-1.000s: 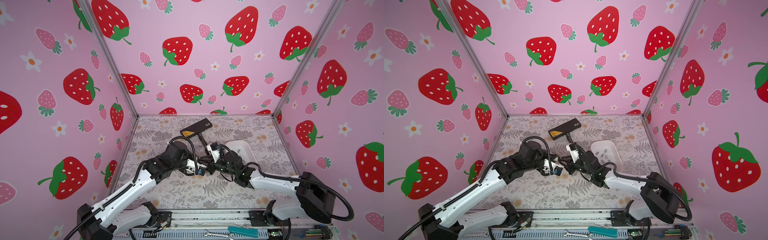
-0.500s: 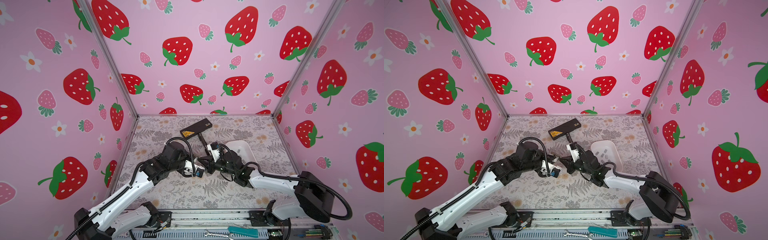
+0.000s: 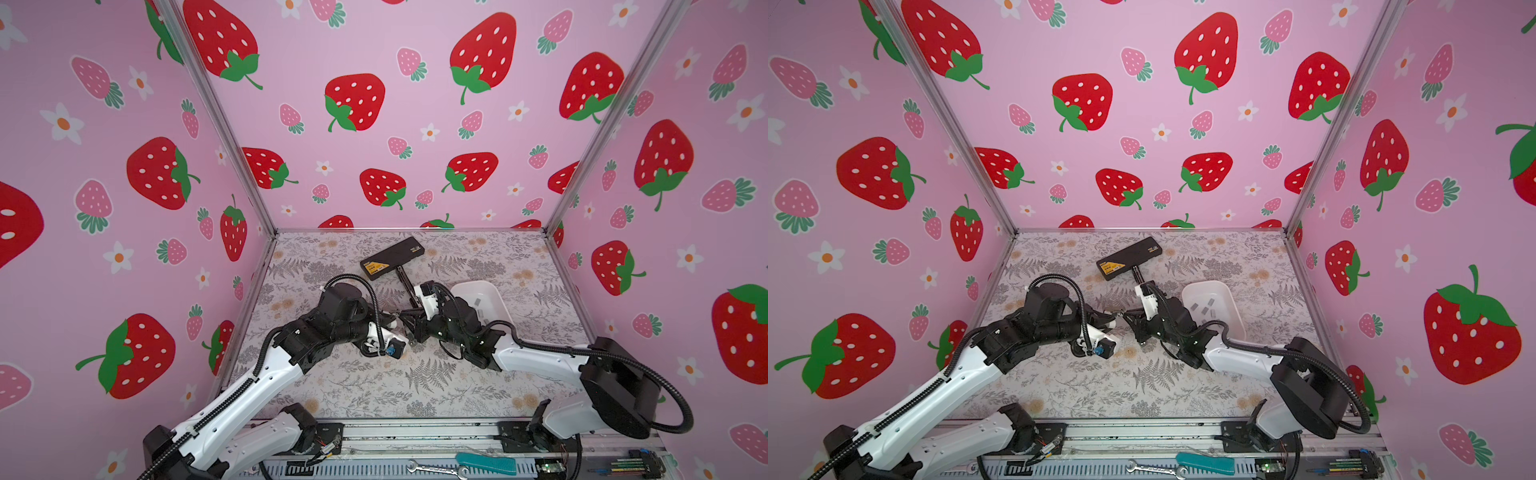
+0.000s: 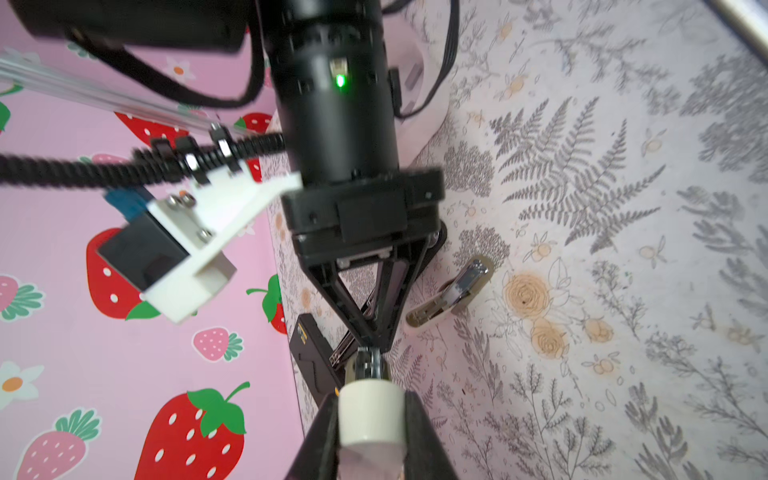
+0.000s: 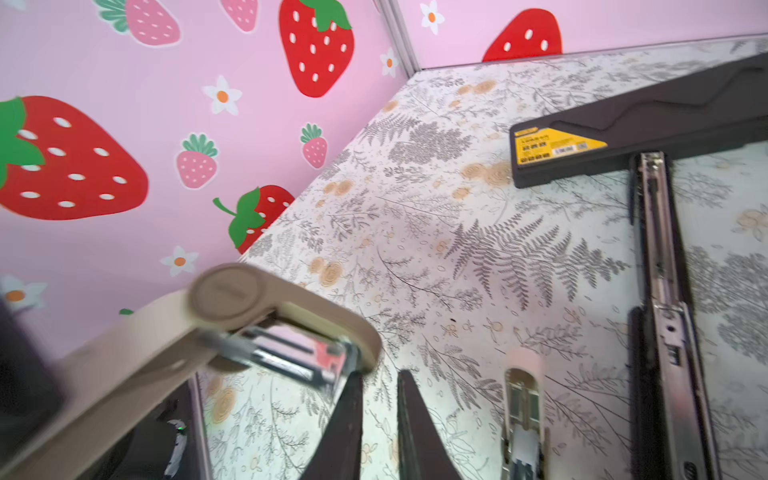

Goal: Load the staples into the stapler

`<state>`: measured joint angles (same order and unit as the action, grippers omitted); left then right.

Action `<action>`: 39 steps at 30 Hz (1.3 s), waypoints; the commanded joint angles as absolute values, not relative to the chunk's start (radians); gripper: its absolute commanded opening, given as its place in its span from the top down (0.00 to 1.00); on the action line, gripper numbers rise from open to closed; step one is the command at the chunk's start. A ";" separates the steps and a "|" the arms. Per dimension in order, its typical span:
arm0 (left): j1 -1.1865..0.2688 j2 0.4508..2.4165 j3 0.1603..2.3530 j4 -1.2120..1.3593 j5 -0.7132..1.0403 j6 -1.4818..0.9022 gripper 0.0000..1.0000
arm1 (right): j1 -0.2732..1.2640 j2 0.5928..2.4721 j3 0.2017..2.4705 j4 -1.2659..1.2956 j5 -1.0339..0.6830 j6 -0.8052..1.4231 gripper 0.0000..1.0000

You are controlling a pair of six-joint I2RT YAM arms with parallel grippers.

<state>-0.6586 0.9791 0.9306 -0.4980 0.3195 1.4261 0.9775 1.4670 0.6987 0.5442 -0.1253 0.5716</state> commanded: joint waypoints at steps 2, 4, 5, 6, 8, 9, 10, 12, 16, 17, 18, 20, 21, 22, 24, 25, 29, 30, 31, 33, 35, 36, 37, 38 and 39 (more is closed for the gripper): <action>-0.660 0.959 0.940 -0.482 0.446 1.439 1.00 | 0.971 1.482 0.727 0.494 -0.085 0.561 0.77; -0.661 0.964 0.954 -0.501 0.423 1.430 1.00 | 0.972 1.477 0.727 0.494 -0.083 0.558 0.75; -0.661 0.964 0.956 -0.499 0.412 1.424 1.00 | 0.972 1.476 0.726 0.495 -0.084 0.556 0.75; -0.658 0.962 0.954 -0.491 0.403 1.421 1.00 | 0.971 1.474 0.724 0.495 -0.084 0.556 0.75; -0.651 0.965 0.944 -0.470 0.381 1.419 1.00 | 0.972 1.461 0.717 0.495 -0.077 0.554 0.75; -0.648 0.969 0.947 -0.473 0.369 1.416 1.00 | 0.971 1.452 0.712 0.497 -0.068 0.552 0.74; -0.647 0.975 0.954 -0.483 0.353 1.410 1.00 | 0.972 1.440 0.703 0.503 -0.053 0.548 0.74; -0.647 0.979 0.964 -0.493 0.332 1.399 1.00 | 0.972 1.409 0.677 0.518 -0.014 0.546 0.72; -0.625 0.982 0.956 -0.456 0.337 1.376 1.00 | 0.971 1.313 0.609 0.538 0.090 0.537 0.70; -0.623 0.986 0.961 -0.457 0.339 1.367 1.00 | 0.971 1.281 0.586 0.560 0.109 0.523 0.67; -0.624 0.990 0.968 -0.461 0.339 1.357 1.00 | 0.971 1.252 0.567 0.585 0.122 0.513 0.65; -0.621 0.989 0.973 -0.453 0.347 1.337 1.00 | 0.971 1.195 0.501 0.685 0.124 0.473 0.56; -0.617 0.988 0.968 -0.437 0.356 1.326 1.00 | 0.972 1.172 0.469 0.757 0.100 0.438 0.53; -0.608 0.988 0.965 -0.421 0.368 1.317 1.00 | 0.975 1.149 0.417 0.868 0.066 0.387 0.52; -0.595 0.996 0.973 -0.424 0.384 1.300 1.00 | 0.992 1.110 0.317 1.056 0.072 0.307 0.49; -0.595 1.001 0.985 -0.439 0.382 1.298 1.00 | 0.998 1.093 0.281 1.108 0.097 0.283 0.42; -0.592 0.998 0.979 -0.426 0.389 1.292 1.00 | 1.004 1.086 0.270 1.153 0.001 0.167 0.38; -0.588 1.001 0.978 -0.430 0.395 1.293 1.00 | 1.007 1.090 0.274 1.154 -0.021 0.145 0.38; -0.589 1.005 0.987 -0.451 0.405 1.300 1.00 | 1.019 1.097 0.268 1.188 -0.040 0.121 0.38; -0.589 1.008 1.009 -0.507 0.438 1.322 1.00 | 1.043 1.123 0.251 1.265 -0.079 0.069 0.38; -0.588 1.006 1.004 -0.500 0.470 1.323 1.00 | 1.070 1.151 0.261 1.273 -0.109 0.014 0.37; -0.586 1.005 1.001 -0.497 0.483 1.329 1.00 | 1.077 1.161 0.268 1.263 -0.124 -0.009 0.37; -0.585 1.004 0.998 -0.502 0.506 1.338 1.00 | 1.083 1.175 0.278 1.252 -0.144 -0.028 0.35; -0.584 1.004 0.999 -0.516 0.524 1.352 1.00 | 1.089 1.185 0.281 1.251 -0.153 -0.039 0.34; -0.584 1.003 1.001 -0.527 0.537 1.360 1.00 | 1.092 1.192 0.285 1.252 -0.154 -0.044 0.33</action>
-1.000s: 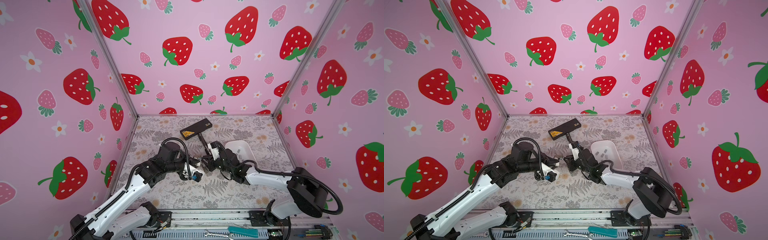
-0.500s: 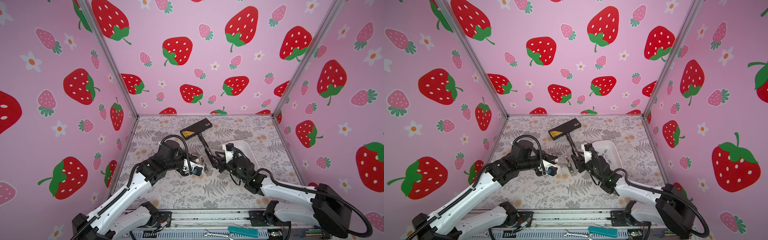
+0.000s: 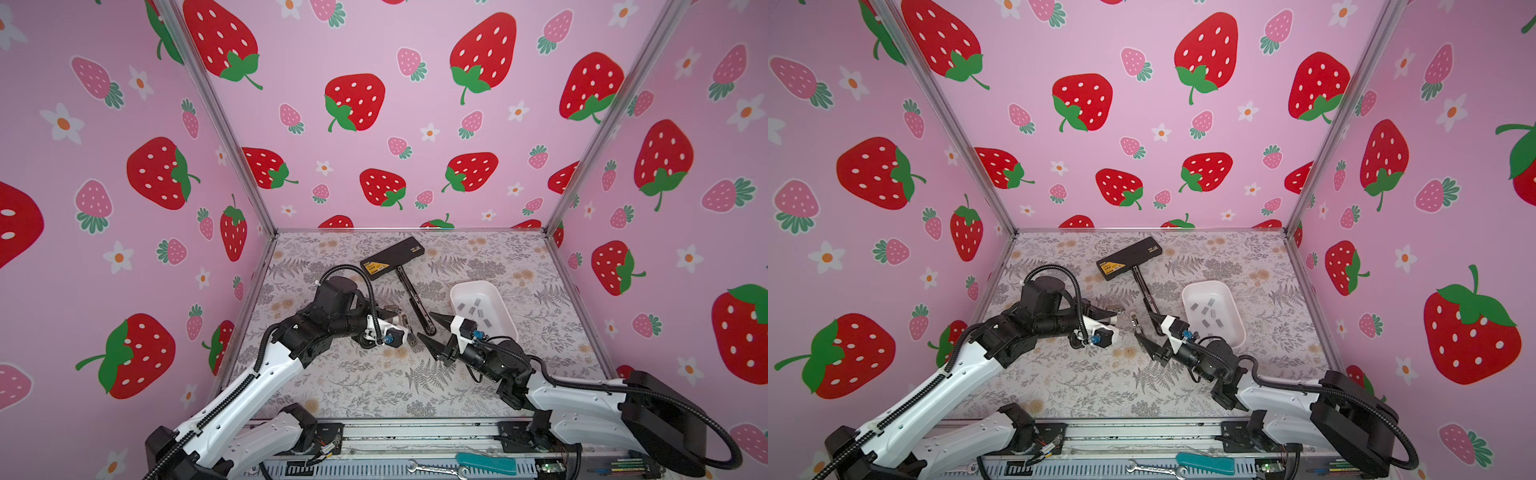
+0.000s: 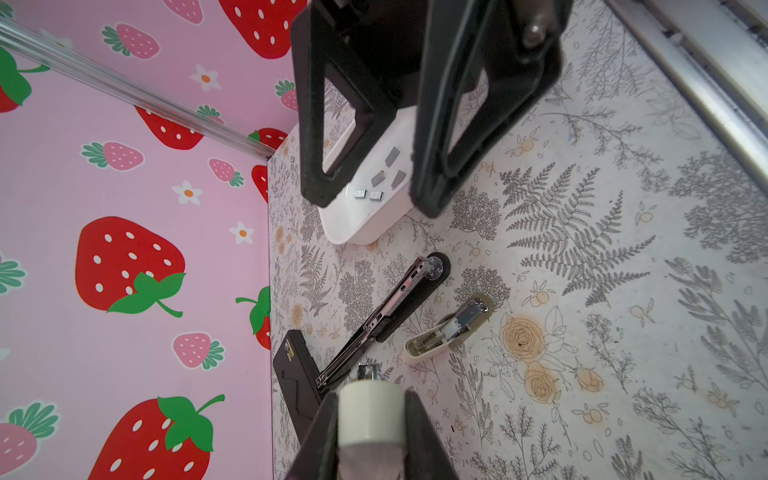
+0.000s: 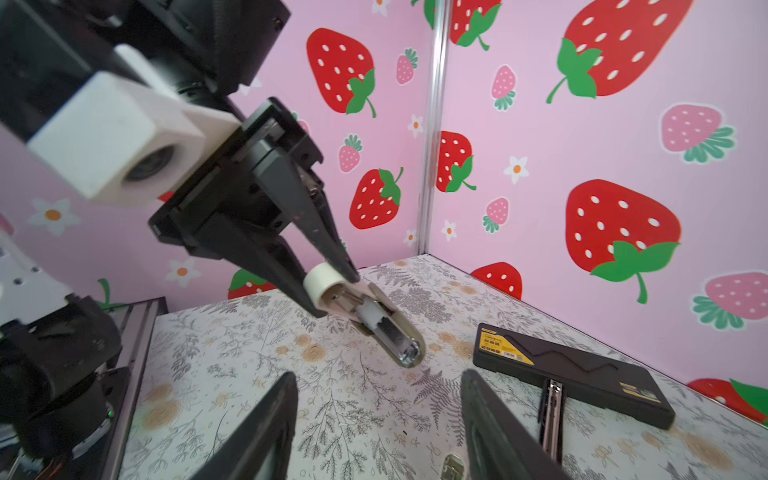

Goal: Load the staples into the stapler

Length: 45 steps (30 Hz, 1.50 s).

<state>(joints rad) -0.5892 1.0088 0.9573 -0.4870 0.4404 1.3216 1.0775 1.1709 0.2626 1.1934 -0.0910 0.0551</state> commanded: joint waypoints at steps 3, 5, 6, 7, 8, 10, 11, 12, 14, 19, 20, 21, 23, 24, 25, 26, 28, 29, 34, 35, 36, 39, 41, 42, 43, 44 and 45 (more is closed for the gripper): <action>-0.585 0.997 1.004 -0.523 0.574 1.347 1.00 | 1.099 1.223 0.310 1.219 -0.177 -0.059 0.30; -0.580 0.999 1.000 -0.529 0.596 1.364 1.00 | 1.103 1.234 0.339 1.159 -0.184 -0.073 0.29; -0.580 1.004 1.005 -0.550 0.605 1.380 1.00 | 1.103 1.234 0.350 1.133 -0.184 -0.076 0.29; -0.579 1.010 1.015 -0.581 0.612 1.398 1.00 | 1.104 1.236 0.357 1.123 -0.184 -0.080 0.29; -0.583 1.015 1.026 -0.602 0.624 1.401 1.00 | 1.106 1.235 0.357 1.124 -0.182 -0.080 0.30; -0.584 1.019 1.034 -0.609 0.655 1.402 1.00 | 1.109 1.235 0.360 1.118 -0.186 -0.087 0.30; -0.585 1.019 1.030 -0.604 0.666 1.407 1.00 | 1.112 1.233 0.364 1.105 -0.184 -0.094 0.30; -0.584 1.018 1.024 -0.602 0.673 1.413 1.00 | 1.117 1.231 0.372 1.084 -0.180 -0.103 0.31; -0.588 1.017 1.028 -0.605 0.692 1.412 1.00 | 1.134 1.232 0.393 1.047 -0.155 -0.128 0.31; -0.614 1.006 1.031 -0.564 0.662 1.350 1.00 | 1.168 1.272 0.440 0.970 -0.102 -0.170 0.31; -0.620 1.008 1.035 -0.569 0.659 1.347 1.00 | 1.173 1.279 0.447 0.962 -0.090 -0.178 0.31; -0.625 1.012 1.041 -0.577 0.652 1.348 1.00 | 1.176 1.283 0.451 0.958 -0.083 -0.181 0.31; -0.649 1.021 1.054 -0.604 0.628 1.350 1.00 | 1.180 1.294 0.463 0.947 -0.068 -0.184 0.31; -0.656 1.022 1.057 -0.610 0.623 1.352 1.00 | 1.181 1.298 0.469 0.938 -0.065 -0.187 0.31; -0.665 1.023 1.056 -0.610 0.624 1.354 1.00 | 1.183 1.305 0.475 0.926 -0.057 -0.189 0.31; -0.667 1.023 1.054 -0.607 0.632 1.353 1.00 | 1.184 1.308 0.482 0.910 -0.049 -0.190 0.31; -0.669 1.033 1.061 -0.619 0.638 1.349 1.00 | 1.184 1.310 0.486 0.903 -0.043 -0.198 0.33; -0.671 1.039 1.071 -0.636 0.637 1.349 1.00 | 1.183 1.309 0.483 0.912 -0.049 -0.201 0.34; -0.675 1.051 1.089 -0.668 0.617 1.353 1.00 | 1.187 1.318 0.490 0.905 -0.094 -0.211 0.47; -0.673 1.054 1.089 -0.675 0.611 1.356 1.00 | 1.189 1.319 0.491 0.905 -0.098 -0.213 0.51; -0.673 1.057 1.094 -0.683 0.609 1.358 1.00 | 1.189 1.318 0.491 0.908 -0.100 -0.213 0.55; -0.675 1.059 1.102 -0.693 0.614 1.359 1.00 | 1.189 1.324 0.498 0.903 -0.112 -0.212 0.65; -0.673 1.055 1.096 -0.687 0.618 1.359 1.00 | 1.189 1.328 0.500 0.898 -0.115 -0.210 0.67; -0.673 1.055 1.095 -0.687 0.621 1.359 1.00 | 1.189 1.327 0.501 0.897 -0.115 -0.210 0.67; -0.674 1.055 1.096 -0.688 0.625 1.360 1.00 | 1.189 1.329 0.502 0.899 -0.114 -0.209 0.67; -0.674 1.055 1.098 -0.689 0.628 1.360 1.00 | 1.188 1.329 0.502 0.898 -0.114 -0.210 0.67; -0.674 1.055 1.098 -0.692 0.630 1.359 1.00 | 1.189 1.330 0.502 0.897 -0.113 -0.208 0.67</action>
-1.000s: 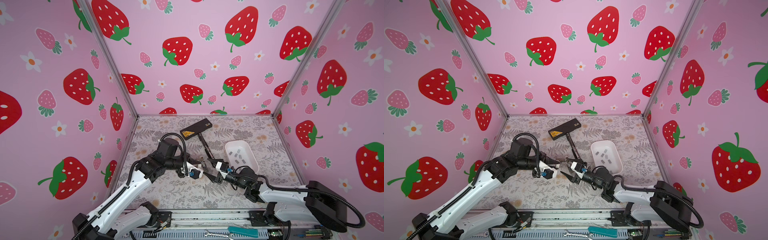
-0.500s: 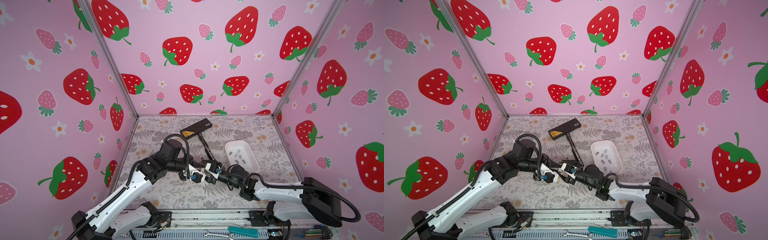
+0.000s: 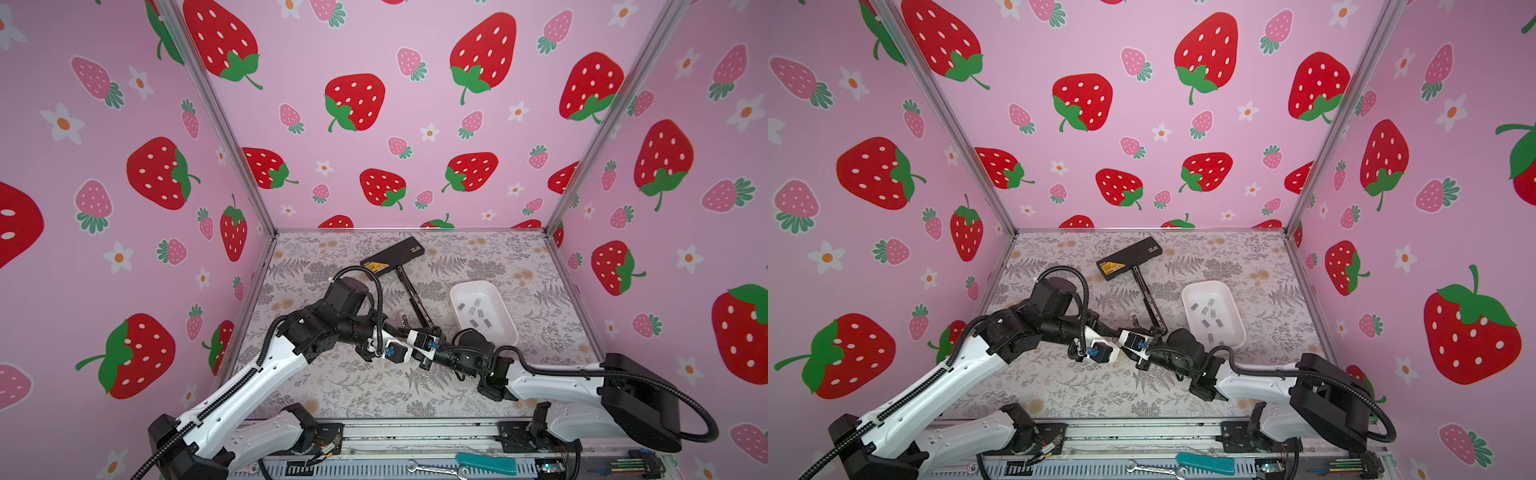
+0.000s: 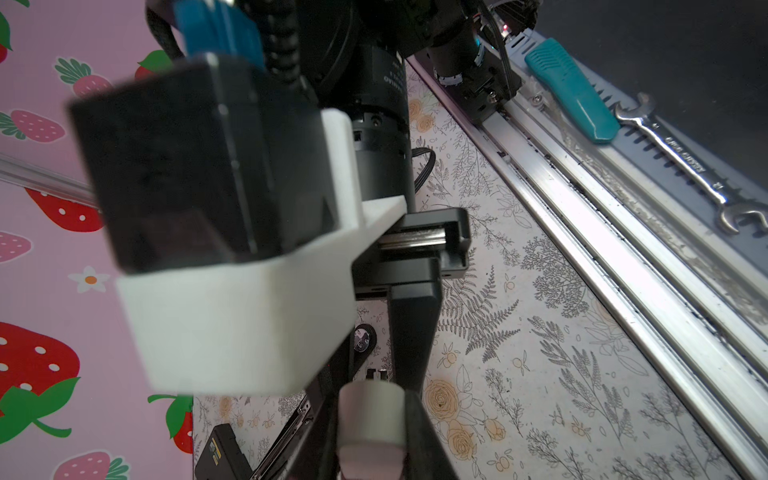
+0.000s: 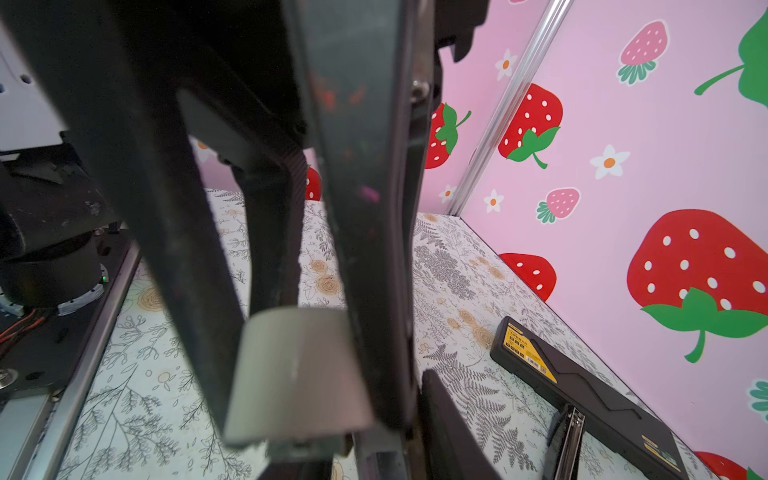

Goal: Load the staples into the stapler

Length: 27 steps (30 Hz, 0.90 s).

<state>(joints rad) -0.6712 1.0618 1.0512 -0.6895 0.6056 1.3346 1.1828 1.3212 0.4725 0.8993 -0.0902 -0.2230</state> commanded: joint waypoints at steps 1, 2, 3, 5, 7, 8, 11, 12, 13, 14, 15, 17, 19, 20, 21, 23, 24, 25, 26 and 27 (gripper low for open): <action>-0.674 1.055 1.100 -0.692 0.635 1.362 1.00 | 1.189 1.331 0.503 0.899 -0.114 -0.207 0.66; -0.674 1.055 1.099 -0.696 0.639 1.362 1.00 | 1.189 1.331 0.503 0.898 -0.113 -0.207 0.64; -0.673 1.055 1.099 -0.700 0.643 1.365 1.00 | 1.189 1.330 0.502 0.899 -0.112 -0.205 0.62; -0.674 1.059 1.107 -0.711 0.655 1.366 1.00 | 1.189 1.330 0.502 0.898 -0.107 -0.204 0.58; -0.674 1.062 1.112 -0.719 0.662 1.372 1.00 | 1.189 1.332 0.503 0.899 -0.104 -0.202 0.55; -0.674 1.063 1.111 -0.722 0.663 1.372 1.00 | 1.189 1.332 0.503 0.899 -0.103 -0.202 0.55; -0.673 1.059 1.111 -0.722 0.663 1.373 1.00 | 1.189 1.335 0.504 0.900 -0.098 -0.201 0.55; -0.673 1.060 1.111 -0.722 0.664 1.373 1.00 | 1.189 1.335 0.503 0.899 -0.098 -0.201 0.56; -0.673 1.059 1.111 -0.722 0.662 1.373 1.00 | 1.189 1.335 0.504 0.900 -0.099 -0.201 0.59; -0.675 1.061 1.111 -0.723 0.661 1.374 1.00 | 1.189 1.335 0.503 0.902 -0.100 -0.201 0.62; -0.675 1.060 1.111 -0.725 0.661 1.374 1.00 | 1.189 1.335 0.503 0.902 -0.101 -0.202 0.64; -0.673 1.062 1.112 -0.724 0.659 1.374 1.00 | 1.189 1.335 0.504 0.902 -0.103 -0.201 0.69; -0.674 1.061 1.113 -0.722 0.654 1.372 1.00 | 1.189 1.334 0.504 0.904 -0.104 -0.199 0.72; -0.673 1.060 1.112 -0.717 0.649 1.369 0.96 | 1.189 1.334 0.506 0.904 -0.104 -0.198 0.73; -0.675 1.058 1.109 -0.706 0.643 1.362 0.86 | 1.189 1.334 0.505 0.904 -0.104 -0.197 0.73; -0.673 1.048 1.091 -0.665 0.626 1.342 0.69 | 1.189 1.332 0.505 0.904 -0.103 -0.191 0.76; -0.674 1.040 1.080 -0.646 0.618 1.330 0.66 | 1.189 1.330 0.505 0.905 -0.101 -0.189 0.77; -0.674 1.032 1.069 -0.625 0.609 1.324 0.60 | 1.189 1.328 0.505 0.905 -0.098 -0.184 0.79; -0.673 1.025 1.061 -0.608 0.602 1.315 0.54 | 1.189 1.330 0.506 0.908 -0.092 -0.179 0.80; -0.673 1.018 1.051 -0.582 0.588 1.299 0.48 | 1.189 1.328 0.508 0.906 -0.081 -0.168 0.82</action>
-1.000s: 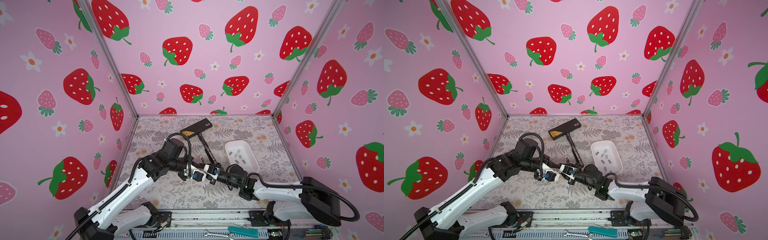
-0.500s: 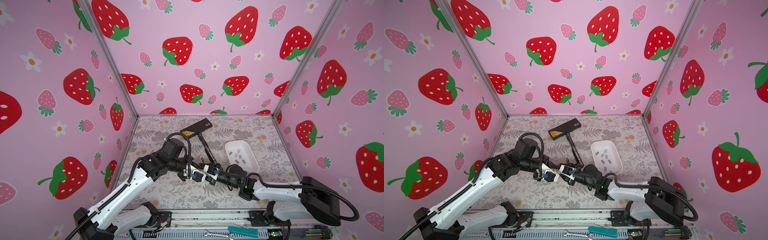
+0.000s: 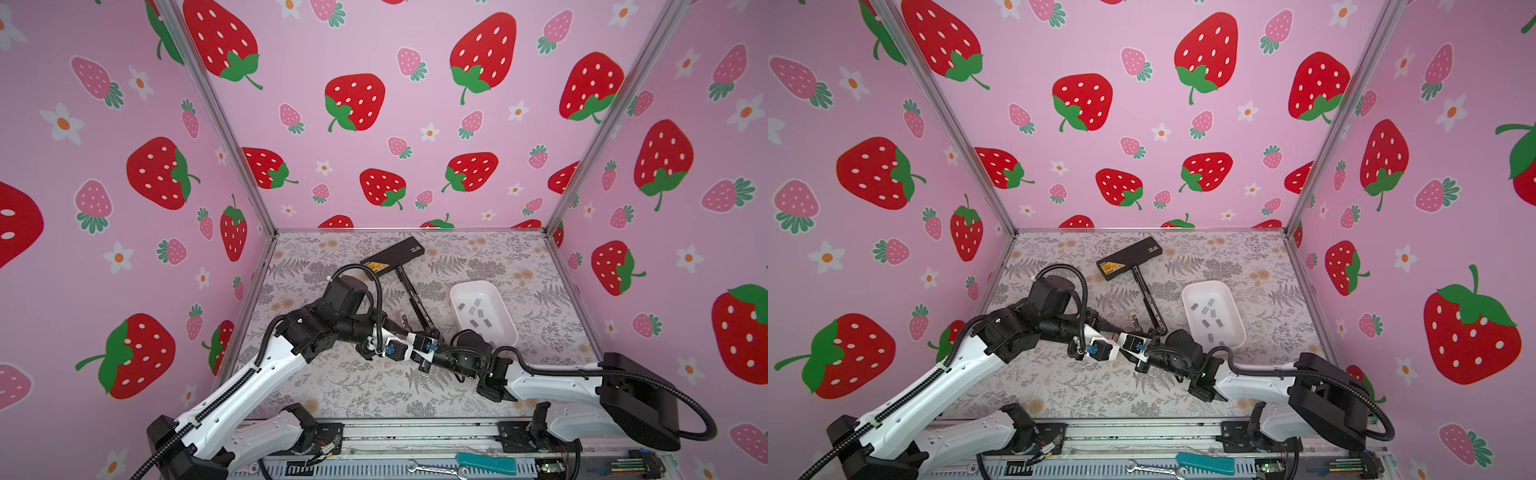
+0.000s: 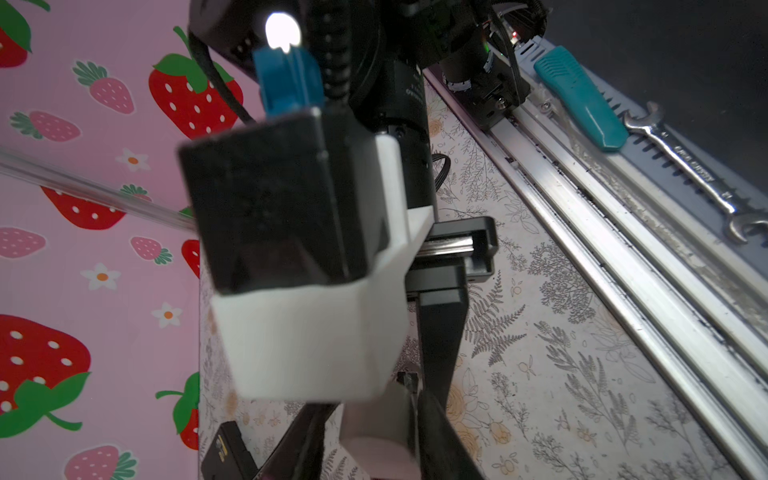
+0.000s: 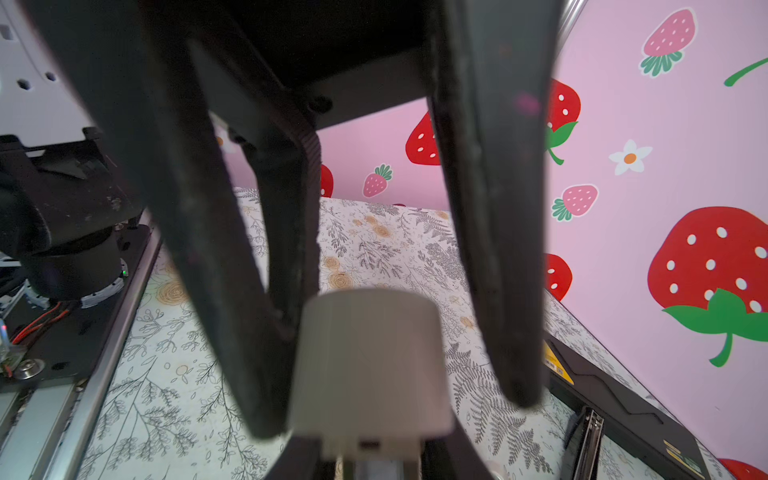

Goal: Load the staples into the stapler

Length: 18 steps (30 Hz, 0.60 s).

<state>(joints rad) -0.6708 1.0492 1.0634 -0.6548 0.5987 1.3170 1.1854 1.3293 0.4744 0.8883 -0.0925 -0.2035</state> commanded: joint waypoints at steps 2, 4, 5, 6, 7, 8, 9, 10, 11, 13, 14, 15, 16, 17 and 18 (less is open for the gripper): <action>-0.666 0.998 1.029 -0.524 0.558 1.275 0.40 | 1.189 1.328 0.516 0.897 -0.058 -0.145 0.83; -0.653 0.970 0.990 -0.438 0.527 1.250 0.35 | 1.189 1.333 0.535 0.867 0.006 -0.095 0.86; -0.644 0.956 0.970 -0.397 0.515 1.240 0.34 | 1.189 1.339 0.554 0.840 0.054 -0.066 0.91; -0.632 0.940 0.946 -0.345 0.495 1.231 0.33 | 1.189 1.346 0.576 0.806 0.101 -0.031 0.95; -0.621 0.927 0.928 -0.303 0.477 1.224 0.32 | 1.189 1.352 0.597 0.772 0.137 -0.002 1.00; -0.610 0.913 0.908 -0.260 0.459 1.213 0.31 | 1.189 1.360 0.615 0.742 0.176 0.028 1.00; -0.597 0.902 0.893 -0.224 0.431 1.205 0.30 | 1.188 1.367 0.634 0.708 0.214 0.068 1.00; -0.589 0.892 0.878 -0.181 0.397 1.192 0.28 | 1.187 1.371 0.642 0.690 0.231 0.092 1.00; -0.582 0.883 0.865 -0.135 0.364 1.170 0.27 | 1.187 1.372 0.646 0.681 0.237 0.109 1.00; -0.567 0.864 0.837 -0.039 0.293 1.122 0.26 | 1.186 1.370 0.647 0.667 0.281 0.173 1.00; -0.560 0.854 0.828 0.000 0.262 1.098 0.26 | 1.185 1.367 0.653 0.650 0.303 0.216 1.00; -0.555 0.848 0.825 0.026 0.232 1.080 0.25 | 1.184 1.365 0.657 0.638 0.301 0.235 1.00; -0.551 0.844 0.825 0.053 0.196 1.051 0.25 | 1.181 1.364 0.665 0.621 0.268 0.250 1.00; -0.548 0.841 0.828 0.065 0.163 1.029 0.24 | 1.181 1.363 0.674 0.608 0.248 0.258 1.00; -0.546 0.842 0.834 0.077 0.115 1.012 0.24 | 1.181 1.364 0.689 0.582 0.230 0.275 1.00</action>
<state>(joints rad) -0.5560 0.8597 0.8265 -0.0742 0.2592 1.1038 1.1839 1.3632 0.6392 0.6456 0.2245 0.1677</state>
